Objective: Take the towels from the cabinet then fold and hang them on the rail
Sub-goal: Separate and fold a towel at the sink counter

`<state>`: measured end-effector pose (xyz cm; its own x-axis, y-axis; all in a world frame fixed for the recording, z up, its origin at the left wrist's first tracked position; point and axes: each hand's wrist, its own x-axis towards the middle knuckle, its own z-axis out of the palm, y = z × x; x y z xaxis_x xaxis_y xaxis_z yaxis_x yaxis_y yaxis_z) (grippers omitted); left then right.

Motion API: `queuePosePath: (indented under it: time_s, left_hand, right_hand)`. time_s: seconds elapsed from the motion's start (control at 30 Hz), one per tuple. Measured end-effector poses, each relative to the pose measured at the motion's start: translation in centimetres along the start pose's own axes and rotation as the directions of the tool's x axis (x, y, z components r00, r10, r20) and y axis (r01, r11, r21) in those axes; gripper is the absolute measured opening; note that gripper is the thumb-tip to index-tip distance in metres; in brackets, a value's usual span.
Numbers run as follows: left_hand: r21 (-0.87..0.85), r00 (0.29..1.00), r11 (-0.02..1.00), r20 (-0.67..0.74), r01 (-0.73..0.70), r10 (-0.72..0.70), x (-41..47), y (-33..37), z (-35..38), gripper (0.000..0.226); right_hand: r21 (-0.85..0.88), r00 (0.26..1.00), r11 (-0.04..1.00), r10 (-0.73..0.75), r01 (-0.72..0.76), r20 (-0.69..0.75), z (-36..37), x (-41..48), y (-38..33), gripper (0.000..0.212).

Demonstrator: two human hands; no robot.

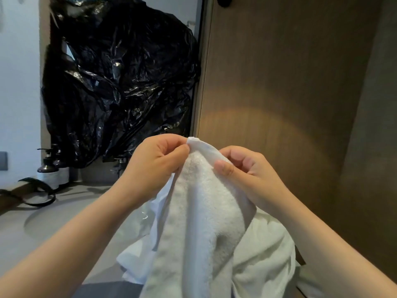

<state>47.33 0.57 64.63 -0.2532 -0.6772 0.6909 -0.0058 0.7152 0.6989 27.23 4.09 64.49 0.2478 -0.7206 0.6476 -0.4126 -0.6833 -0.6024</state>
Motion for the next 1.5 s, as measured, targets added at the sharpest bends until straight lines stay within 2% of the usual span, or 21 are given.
queuePosePath:
  time_s: [0.2, 0.33, 0.5, 0.73, 0.83, 1.0, 1.1, 1.2, 1.37, 1.5]
  left_hand:
    - [0.121, 0.997, 0.990, 0.013, 0.079, -0.081, 0.1, 0.4, 0.4, 0.026]
    - [0.090, 0.998, 0.995, 0.045, 0.042, -0.046, -0.3, 0.5, 0.4, 0.031]
    - [0.123, 0.998, 0.991, 0.040, -0.043, 0.038, -0.2, 1.1, 0.7, 0.035]
    - [0.180, 0.998, 0.982, 0.007, -0.064, 0.064, 0.2, 2.5, 0.6, 0.032]
    - [0.227, 0.996, 0.971, -0.013, -0.080, 0.085, 0.1, 3.2, 0.7, 0.028]
    - [0.242, 0.984, 0.961, -0.084, -0.135, 0.160, 0.4, 4.6, 0.5, 0.027]
    - [0.268, 0.974, 0.952, -0.125, -0.149, 0.187, 1.1, 4.8, 0.6, 0.027]
    - [0.368, 0.971, 0.920, -0.132, -0.139, 0.199, 1.4, 3.8, 1.7, 0.027]
    - [0.395, 0.973, 0.913, -0.155, -0.099, 0.173, 2.4, 1.7, 3.4, 0.027]
    - [0.446, 0.964, 0.892, -0.200, -0.068, 0.173, 4.2, 0.6, 4.1, 0.026]
  right_hand:
    - [0.004, 0.992, 0.999, -0.046, 0.046, -0.114, 1.6, -0.1, -0.1, 0.024]
    - [0.152, 0.989, 0.988, 0.004, 0.019, -0.147, 2.1, -0.2, 0.1, 0.021]
    - [0.265, 0.998, 0.964, -0.001, 0.016, -0.057, 2.1, -0.3, -0.4, 0.016]
    - [0.335, 1.000, 0.942, 0.014, -0.015, 0.004, 1.2, -0.3, -1.9, 0.028]
    - [0.250, 0.999, 0.968, -0.045, 0.038, 0.024, 0.6, -0.5, -3.0, 0.029]
    - [-0.024, 0.984, 0.989, -0.143, 0.146, 0.109, -2.2, -0.9, -5.4, 0.036]
    - [-0.154, 0.985, 0.978, -0.126, 0.143, 0.114, -3.7, -0.9, -5.5, 0.039]
    - [-0.235, 0.996, 0.970, -0.039, 0.057, 0.080, -4.4, -1.4, -4.0, 0.039]
    - [-0.278, 0.998, 0.959, 0.066, -0.059, 0.018, -4.3, -2.7, -1.6, 0.033]
    - [-0.191, 0.992, 0.975, 0.121, -0.111, 0.040, -3.7, -3.4, -0.2, 0.037]
